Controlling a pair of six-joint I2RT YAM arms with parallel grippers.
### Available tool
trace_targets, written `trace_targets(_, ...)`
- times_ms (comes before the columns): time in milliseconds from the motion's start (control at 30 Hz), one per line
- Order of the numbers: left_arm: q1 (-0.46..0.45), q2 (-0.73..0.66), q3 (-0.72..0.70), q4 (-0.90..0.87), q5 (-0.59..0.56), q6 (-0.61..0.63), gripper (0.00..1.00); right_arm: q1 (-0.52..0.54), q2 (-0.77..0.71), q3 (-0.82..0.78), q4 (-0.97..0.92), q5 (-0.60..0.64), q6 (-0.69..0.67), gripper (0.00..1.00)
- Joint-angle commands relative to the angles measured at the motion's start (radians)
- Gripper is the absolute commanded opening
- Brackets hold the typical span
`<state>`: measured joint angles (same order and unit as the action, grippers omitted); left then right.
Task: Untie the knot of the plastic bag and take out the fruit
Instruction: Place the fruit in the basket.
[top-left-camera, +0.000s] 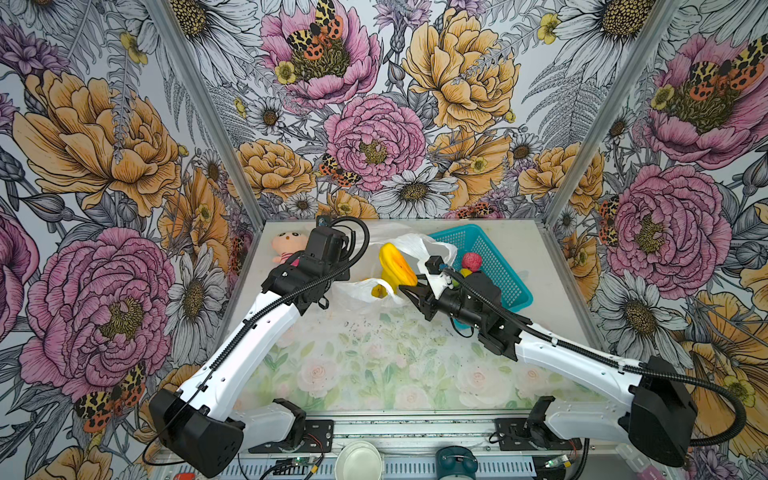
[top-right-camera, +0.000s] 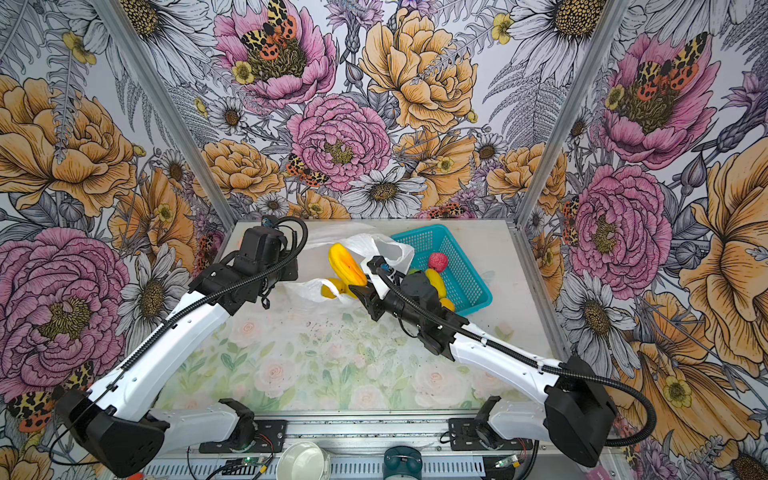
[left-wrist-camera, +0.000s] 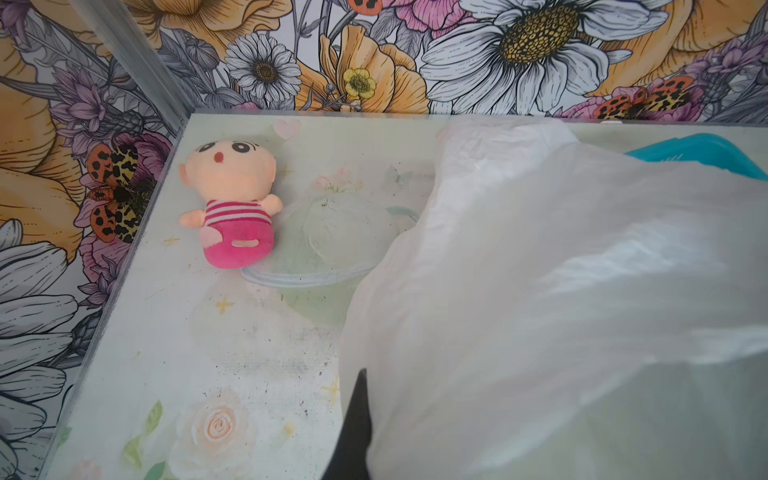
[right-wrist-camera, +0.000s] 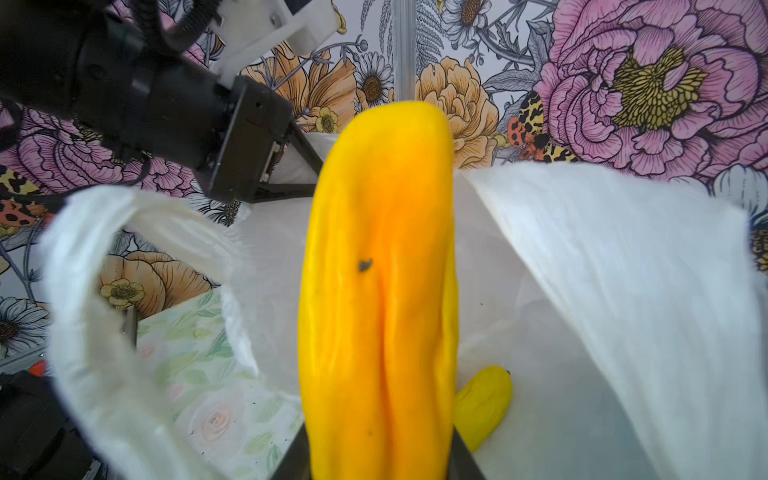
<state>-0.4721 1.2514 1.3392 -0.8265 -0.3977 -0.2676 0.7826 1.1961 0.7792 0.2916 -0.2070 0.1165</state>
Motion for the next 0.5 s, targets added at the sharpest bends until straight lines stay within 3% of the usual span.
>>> trace_targets(0, 0.012, 0.009, 0.055, 0.007, -0.037, 0.029, 0.00, 0.001, -0.129, -0.059, 0.028, -0.018, -0.010, 0.00)
trace_targets(133, 0.028, 0.017, 0.099, 0.008, -0.045, 0.032, 0.00, -0.035, -0.272, -0.120, -0.005, 0.089, 0.016, 0.00)
trace_targets(300, 0.138, -0.001, 0.189, 0.001, 0.116, -0.021, 0.00, -0.157, -0.358, -0.165, -0.062, 0.258, 0.106, 0.00)
trace_targets(467, 0.111, 0.029, 0.317, -0.006, -0.025, 0.089, 0.00, -0.325, -0.307, -0.157, -0.136, 0.303, 0.220, 0.00)
